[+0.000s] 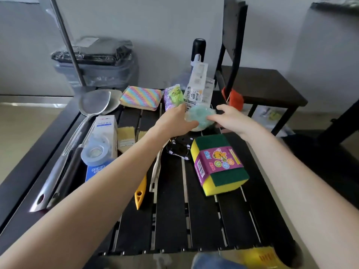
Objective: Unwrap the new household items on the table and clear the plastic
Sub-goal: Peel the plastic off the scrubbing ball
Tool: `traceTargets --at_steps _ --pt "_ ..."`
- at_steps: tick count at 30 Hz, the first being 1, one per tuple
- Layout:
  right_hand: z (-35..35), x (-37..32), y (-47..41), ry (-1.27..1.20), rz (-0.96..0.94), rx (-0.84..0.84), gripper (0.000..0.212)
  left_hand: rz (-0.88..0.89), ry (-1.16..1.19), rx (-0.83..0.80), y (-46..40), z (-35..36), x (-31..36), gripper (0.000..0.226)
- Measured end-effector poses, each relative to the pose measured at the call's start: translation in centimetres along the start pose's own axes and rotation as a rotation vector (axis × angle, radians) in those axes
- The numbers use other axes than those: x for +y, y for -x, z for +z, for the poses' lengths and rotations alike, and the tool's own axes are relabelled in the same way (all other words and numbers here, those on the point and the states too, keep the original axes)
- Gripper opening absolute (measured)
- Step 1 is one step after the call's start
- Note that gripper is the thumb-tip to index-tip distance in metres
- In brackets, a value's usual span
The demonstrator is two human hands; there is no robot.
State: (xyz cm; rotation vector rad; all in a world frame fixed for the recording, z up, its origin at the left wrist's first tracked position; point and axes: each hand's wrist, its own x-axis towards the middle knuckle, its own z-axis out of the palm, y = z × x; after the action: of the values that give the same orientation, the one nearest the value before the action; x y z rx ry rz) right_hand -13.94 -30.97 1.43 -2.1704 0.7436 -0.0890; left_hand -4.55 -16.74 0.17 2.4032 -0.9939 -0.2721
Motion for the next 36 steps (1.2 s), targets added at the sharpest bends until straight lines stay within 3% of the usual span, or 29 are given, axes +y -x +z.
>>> traceTargets --at_steps 3,7,12,15,23,30,36 --pt "0.2 -0.2 0.1 -0.068 -0.012 0.044 0.052 -0.005 -0.006 0.062 0.1 0.2 0.1 0.056" --pt "-0.9 -1.2 1.6 -0.166 -0.082 0.171 0.041 0.048 0.158 0.188 1.3 -0.7 0.8 0.050" --pt "-1.8 -4.1 5.9 -0.495 -0.192 0.238 0.049 0.117 0.393 0.393 5.3 -3.3 2.1 0.033" --pt "-0.6 -5.7 9.1 -0.518 -0.285 0.264 0.052 0.121 0.465 0.497 8.5 -4.5 2.3 0.030" --pt "5.1 -8.4 14.9 -0.621 -0.347 0.203 0.048 0.146 0.499 0.647 14.8 -6.7 -0.7 0.009" --pt "10.0 -8.3 15.2 -0.871 -0.285 0.100 0.041 0.182 0.475 0.727 16.4 -5.6 -5.4 0.009" --pt "12.1 -8.4 13.7 -0.964 -0.268 0.045 0.032 0.235 0.735 0.765 16.1 -5.0 -6.9 0.015"
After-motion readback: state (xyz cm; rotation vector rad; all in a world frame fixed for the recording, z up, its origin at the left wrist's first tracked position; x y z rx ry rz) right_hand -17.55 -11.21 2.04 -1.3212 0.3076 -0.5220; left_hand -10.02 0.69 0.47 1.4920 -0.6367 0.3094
